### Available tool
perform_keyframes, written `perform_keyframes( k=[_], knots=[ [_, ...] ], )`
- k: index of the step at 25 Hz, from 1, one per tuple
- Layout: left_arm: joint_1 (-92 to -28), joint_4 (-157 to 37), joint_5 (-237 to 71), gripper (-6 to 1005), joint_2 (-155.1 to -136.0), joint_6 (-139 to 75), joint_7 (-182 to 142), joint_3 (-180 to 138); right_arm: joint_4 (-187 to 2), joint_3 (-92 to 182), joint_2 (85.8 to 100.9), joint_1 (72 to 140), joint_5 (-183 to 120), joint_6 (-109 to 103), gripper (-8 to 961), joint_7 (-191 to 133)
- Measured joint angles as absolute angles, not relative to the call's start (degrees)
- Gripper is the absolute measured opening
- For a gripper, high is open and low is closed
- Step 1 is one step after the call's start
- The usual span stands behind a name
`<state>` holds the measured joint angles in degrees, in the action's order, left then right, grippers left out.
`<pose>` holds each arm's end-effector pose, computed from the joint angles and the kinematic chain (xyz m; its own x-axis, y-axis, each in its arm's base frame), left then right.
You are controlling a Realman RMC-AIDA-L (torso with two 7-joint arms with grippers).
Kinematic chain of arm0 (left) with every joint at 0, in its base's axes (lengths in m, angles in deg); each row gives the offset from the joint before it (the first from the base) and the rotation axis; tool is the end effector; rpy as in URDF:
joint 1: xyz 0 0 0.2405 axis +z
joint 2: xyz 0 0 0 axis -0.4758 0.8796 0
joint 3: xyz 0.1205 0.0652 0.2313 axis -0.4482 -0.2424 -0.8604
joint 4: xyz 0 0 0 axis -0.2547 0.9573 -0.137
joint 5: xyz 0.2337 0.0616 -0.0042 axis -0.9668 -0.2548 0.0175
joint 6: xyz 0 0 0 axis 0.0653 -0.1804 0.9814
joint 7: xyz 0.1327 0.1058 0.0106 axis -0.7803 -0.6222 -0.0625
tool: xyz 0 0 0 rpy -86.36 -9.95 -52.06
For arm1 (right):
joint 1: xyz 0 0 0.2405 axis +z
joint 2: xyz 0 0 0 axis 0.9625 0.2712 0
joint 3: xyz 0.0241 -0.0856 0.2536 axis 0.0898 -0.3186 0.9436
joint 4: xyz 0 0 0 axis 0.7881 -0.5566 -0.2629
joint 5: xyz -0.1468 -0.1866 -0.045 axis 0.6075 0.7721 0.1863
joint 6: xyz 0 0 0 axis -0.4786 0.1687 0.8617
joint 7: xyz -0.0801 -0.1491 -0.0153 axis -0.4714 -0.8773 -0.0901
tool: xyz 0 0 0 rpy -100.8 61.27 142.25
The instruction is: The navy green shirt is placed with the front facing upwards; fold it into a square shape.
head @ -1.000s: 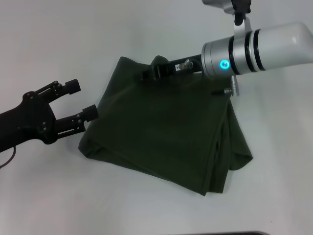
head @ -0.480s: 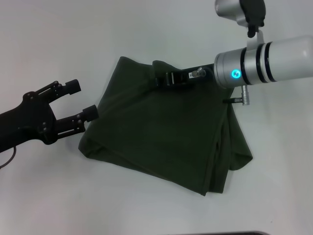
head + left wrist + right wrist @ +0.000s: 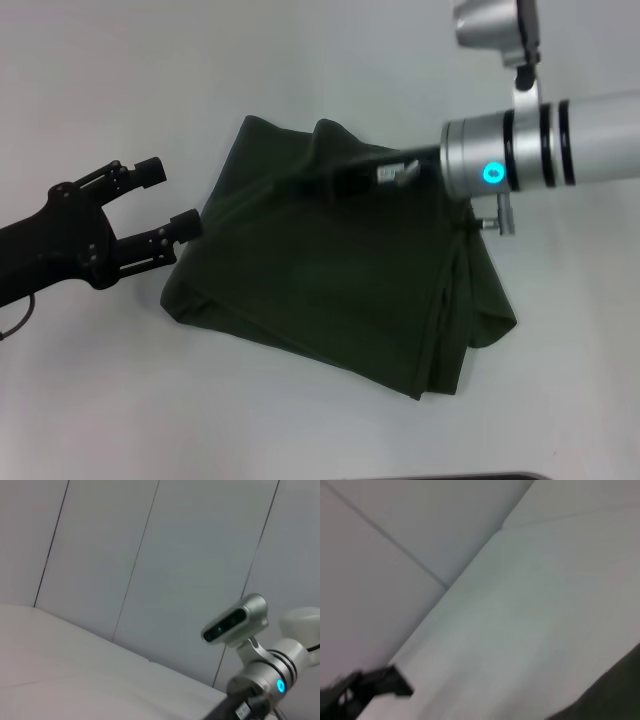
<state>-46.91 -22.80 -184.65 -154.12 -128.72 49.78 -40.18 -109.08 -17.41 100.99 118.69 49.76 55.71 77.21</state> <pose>-0.3168 0.2826 -0.0138 0.6242 0.2954 0.7233 0.5329 -0.8379 -0.1177 0.2086 0.3989 -0.1433 0.5427 -0.7652 -0.3463 -0.7799 -0.6121 0.1303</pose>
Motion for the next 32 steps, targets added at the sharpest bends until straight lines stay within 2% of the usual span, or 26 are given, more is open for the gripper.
perform_keyframes(
  k=[12, 21, 32],
  knots=[
    [-47.22, -22.81, -184.56, 876, -154.28, -128.47, 49.79, -39.99, -107.62, -26.13, 100.89, 118.57, 50.86, 52.58, 98, 80.52],
    [-47.7, -22.96, -184.56, 875, -154.38, -127.92, 49.98, -39.94, -108.31, -26.04, 100.48, 116.07, 51.53, 51.86, 97, 80.08],
    [-48.61, -24.06, -184.57, 875, -154.39, -126.12, 50.05, -39.94, -112.6, -25.26, 100.65, 114.11, 51.12, 59.76, 97, 73.45]
  ],
)
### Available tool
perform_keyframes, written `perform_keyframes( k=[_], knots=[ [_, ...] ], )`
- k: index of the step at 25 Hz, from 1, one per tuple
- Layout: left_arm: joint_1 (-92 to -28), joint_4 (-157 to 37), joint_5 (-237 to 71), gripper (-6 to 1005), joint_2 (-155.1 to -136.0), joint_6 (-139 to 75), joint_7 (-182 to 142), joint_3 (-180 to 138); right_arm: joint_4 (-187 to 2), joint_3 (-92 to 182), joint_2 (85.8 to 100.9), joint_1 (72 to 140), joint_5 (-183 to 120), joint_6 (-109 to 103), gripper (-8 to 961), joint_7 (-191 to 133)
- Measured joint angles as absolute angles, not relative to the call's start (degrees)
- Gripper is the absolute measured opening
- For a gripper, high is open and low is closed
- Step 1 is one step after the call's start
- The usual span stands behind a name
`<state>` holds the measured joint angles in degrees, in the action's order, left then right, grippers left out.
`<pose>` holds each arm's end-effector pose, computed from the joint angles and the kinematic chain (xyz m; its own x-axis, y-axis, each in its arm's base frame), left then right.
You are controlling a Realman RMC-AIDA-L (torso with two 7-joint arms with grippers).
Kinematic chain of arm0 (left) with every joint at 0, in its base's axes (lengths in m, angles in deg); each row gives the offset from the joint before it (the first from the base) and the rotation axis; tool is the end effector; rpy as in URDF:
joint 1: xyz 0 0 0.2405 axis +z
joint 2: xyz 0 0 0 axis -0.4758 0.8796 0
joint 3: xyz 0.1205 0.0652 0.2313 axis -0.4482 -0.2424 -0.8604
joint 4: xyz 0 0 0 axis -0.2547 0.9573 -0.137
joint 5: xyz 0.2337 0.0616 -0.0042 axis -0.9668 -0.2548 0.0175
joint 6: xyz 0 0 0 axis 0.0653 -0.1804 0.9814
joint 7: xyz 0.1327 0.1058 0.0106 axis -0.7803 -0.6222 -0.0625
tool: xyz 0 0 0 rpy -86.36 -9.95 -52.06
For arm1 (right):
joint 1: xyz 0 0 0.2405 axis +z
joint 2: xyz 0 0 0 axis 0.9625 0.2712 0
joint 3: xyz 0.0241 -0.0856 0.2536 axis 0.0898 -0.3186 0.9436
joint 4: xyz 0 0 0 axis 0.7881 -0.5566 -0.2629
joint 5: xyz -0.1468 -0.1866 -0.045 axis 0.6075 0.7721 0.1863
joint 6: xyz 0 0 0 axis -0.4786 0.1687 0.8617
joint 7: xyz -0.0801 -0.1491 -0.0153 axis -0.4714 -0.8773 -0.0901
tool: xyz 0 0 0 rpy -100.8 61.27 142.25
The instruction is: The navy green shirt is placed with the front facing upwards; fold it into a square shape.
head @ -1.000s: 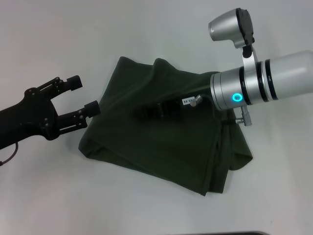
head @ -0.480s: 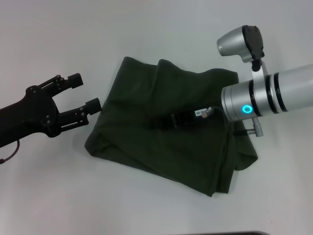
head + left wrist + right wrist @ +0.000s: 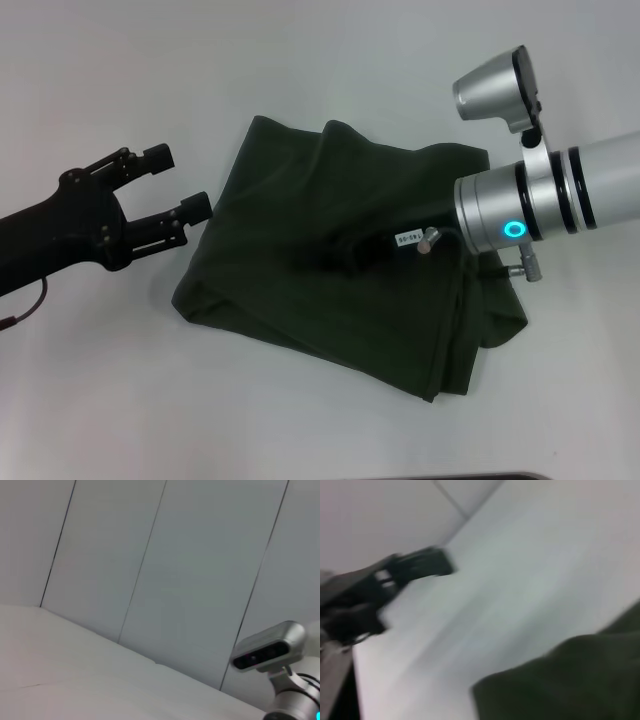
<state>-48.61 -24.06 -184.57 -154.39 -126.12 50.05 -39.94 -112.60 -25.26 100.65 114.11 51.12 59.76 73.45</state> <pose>-0.3127 0.2950 -0.0201 0.6191 0.3002 0.7257 0.5465 -0.8283 -0.1235 0.2285 0.3627 -0.1504 0.6616 -0.7127 -0.2332 -0.7016 -0.6981 0.1431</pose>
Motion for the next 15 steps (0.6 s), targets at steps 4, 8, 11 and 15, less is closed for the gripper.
perform_keyframes(
  k=[4, 8, 11, 15],
  knots=[
    [-48.96, -24.37, -184.57, 875, -154.39, -125.63, 49.95, -39.94, -112.72, -25.48, 100.73, 114.41, 51.08, 63.23, 97, 71.39],
    [-49.21, -24.55, -184.57, 875, -154.45, -125.12, 49.91, -39.94, -112.07, -26.04, 100.65, 114.31, 51.69, 63.69, 97, 71.31],
    [-49.36, -24.88, -184.57, 875, -154.47, -125.05, 49.87, -39.94, -111.77, -26.38, 100.55, 113.69, 52.61, 63.0, 98, 71.77],
    [-49.56, -25.06, -184.57, 875, -154.43, -125.03, 49.8, -39.94, -110.84, -26.28, 100.46, 113.47, 54.44, 62.15, 95, 71.91]
  ],
)
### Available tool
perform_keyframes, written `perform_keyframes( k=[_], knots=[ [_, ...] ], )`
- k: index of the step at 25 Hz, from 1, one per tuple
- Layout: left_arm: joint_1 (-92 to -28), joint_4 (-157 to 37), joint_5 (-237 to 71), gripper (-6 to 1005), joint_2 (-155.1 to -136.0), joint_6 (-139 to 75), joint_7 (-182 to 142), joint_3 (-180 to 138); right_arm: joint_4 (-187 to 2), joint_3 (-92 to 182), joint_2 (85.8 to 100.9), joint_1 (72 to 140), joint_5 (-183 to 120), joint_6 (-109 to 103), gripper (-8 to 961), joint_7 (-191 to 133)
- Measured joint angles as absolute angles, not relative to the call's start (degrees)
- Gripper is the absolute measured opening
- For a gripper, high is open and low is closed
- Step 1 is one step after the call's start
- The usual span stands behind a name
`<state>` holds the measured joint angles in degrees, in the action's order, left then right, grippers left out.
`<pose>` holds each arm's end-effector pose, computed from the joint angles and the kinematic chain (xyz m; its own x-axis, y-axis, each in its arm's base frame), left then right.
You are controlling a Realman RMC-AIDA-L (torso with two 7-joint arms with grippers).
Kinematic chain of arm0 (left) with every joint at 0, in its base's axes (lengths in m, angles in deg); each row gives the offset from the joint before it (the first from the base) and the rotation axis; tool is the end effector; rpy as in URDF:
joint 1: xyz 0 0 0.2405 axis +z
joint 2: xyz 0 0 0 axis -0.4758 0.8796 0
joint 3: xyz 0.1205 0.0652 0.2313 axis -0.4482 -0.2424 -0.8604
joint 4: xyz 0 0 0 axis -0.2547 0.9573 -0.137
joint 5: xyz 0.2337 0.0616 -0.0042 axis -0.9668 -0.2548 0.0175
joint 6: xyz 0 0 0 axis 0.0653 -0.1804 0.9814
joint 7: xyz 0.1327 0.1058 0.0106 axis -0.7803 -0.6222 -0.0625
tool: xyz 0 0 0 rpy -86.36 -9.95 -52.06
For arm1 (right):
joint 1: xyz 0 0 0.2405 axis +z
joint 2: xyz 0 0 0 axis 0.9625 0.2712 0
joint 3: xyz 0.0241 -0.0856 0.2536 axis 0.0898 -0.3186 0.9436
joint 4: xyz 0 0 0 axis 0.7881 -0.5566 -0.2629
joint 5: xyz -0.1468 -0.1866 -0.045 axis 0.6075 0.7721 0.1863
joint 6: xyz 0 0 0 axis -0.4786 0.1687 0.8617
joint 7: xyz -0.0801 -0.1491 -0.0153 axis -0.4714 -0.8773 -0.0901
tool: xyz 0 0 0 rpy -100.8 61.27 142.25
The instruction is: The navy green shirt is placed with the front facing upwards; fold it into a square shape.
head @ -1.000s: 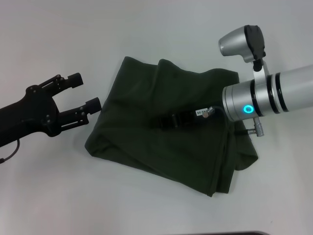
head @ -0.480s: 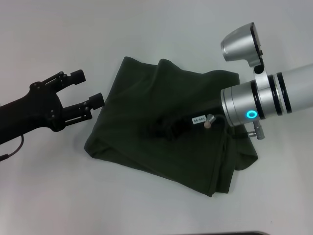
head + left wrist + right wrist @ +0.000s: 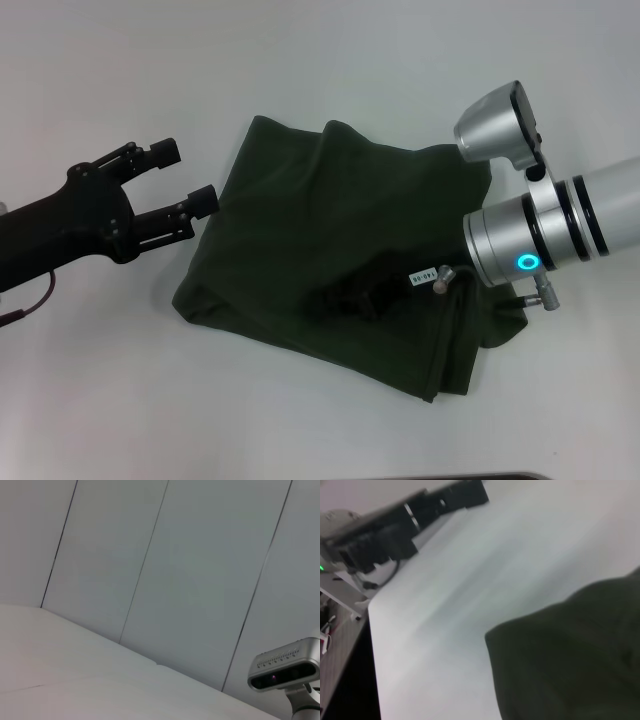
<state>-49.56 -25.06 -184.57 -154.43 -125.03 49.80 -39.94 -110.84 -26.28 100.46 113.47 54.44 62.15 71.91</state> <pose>-0.3097 0.3006 -0.0242 0.6180 0.3001 0.7267 0.5468 -0.8281 -0.1231 0.2449 0.3418 -0.1552 0.6912 -0.7072 -0.1487 -0.6875 -0.7069 0.1664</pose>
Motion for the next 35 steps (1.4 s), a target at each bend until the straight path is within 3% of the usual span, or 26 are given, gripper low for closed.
perform_keyframes(
  k=[12, 22, 35],
  knots=[
    [-49.81, -25.01, -184.57, 876, -154.39, -124.47, 49.99, -39.94, -111.96, -19.53, 100.22, 110.92, 54.25, 69.12, 56, 63.42],
    [-49.64, -25.96, -182.71, 875, -154.47, -124.88, 50.1, -40.0, -111.76, -10.62, 98.04, 105.49, 54.6, 63.08, 74, 64.61],
    [-49.47, -26.64, -182.53, 874, -154.39, -124.46, 49.93, -39.91, -111.86, -9.06, 98.15, 103.73, 54.4, 64.67, 114, 60.64]
  ],
)
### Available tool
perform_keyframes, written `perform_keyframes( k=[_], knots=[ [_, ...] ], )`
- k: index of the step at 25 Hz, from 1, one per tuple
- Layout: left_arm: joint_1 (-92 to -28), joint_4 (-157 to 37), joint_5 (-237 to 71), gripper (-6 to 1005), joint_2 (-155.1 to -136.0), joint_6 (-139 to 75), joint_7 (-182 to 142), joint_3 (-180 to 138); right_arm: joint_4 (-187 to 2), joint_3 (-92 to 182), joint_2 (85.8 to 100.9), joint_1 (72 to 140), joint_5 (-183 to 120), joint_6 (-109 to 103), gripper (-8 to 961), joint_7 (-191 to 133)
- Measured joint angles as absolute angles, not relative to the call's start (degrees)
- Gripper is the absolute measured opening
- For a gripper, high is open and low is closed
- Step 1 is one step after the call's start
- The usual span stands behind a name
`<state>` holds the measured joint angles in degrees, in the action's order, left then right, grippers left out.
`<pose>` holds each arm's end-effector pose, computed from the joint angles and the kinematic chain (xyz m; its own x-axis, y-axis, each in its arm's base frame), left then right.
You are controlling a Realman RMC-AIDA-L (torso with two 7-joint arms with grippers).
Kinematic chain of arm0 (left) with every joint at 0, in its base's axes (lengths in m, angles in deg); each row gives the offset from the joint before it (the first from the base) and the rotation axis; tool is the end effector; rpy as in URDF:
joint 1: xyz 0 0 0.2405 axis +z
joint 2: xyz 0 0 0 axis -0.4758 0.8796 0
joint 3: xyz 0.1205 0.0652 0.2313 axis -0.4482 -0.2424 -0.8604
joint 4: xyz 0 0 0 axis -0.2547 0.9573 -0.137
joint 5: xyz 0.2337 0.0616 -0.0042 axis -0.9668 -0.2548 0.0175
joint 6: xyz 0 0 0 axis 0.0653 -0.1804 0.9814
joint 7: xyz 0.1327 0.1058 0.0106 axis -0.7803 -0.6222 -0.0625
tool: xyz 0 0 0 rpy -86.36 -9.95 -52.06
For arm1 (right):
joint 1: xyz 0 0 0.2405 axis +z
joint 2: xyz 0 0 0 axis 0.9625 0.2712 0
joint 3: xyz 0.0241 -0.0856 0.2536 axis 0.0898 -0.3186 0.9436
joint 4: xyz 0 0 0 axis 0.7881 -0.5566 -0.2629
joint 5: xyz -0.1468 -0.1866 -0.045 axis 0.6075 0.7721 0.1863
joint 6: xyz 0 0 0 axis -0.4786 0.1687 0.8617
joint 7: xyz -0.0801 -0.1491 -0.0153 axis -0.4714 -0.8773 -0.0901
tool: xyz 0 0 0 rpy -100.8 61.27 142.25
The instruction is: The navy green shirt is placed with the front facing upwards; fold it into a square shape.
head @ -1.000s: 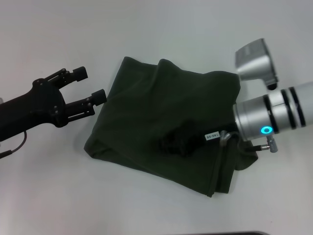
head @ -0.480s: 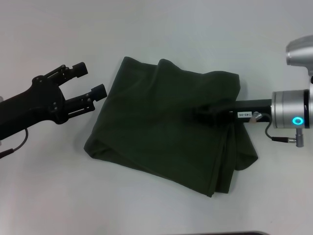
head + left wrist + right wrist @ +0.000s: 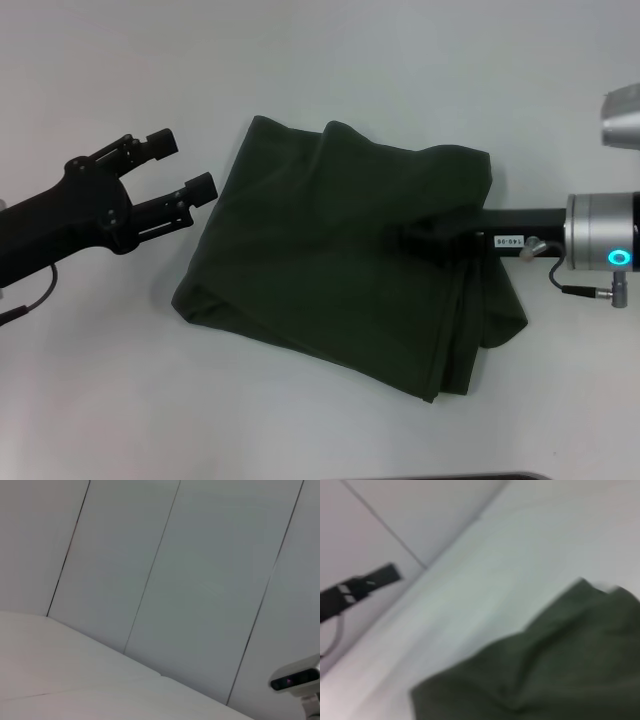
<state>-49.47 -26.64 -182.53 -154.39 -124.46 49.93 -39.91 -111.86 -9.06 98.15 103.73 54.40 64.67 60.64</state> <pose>-0.3090 0.3020 -0.0251 0.5847 0.2996 0.7539 0.5682 -0.8145 -0.1170 0.3024 0.3429 -0.1009 0.5889 -0.6915 -0.4183 -0.7416 -0.6681 0.0606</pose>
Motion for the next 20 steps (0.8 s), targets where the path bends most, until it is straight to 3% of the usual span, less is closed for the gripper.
perform_keyframes(
  k=[12, 20],
  knots=[
    [-49.13, -25.52, -183.24, 880, -153.39, -130.1, 54.3, -39.53, -113.79, -5.42, 97.23, 103.5, 58.32, 81.51, 151, 53.51],
    [-48.55, -24.0, -188.3, 875, -152.65, -133.81, 59.05, -39.6, -115.73, -5.01, 96.63, 101.46, 60.02, 89.46, 426, 53.39]
  ],
)
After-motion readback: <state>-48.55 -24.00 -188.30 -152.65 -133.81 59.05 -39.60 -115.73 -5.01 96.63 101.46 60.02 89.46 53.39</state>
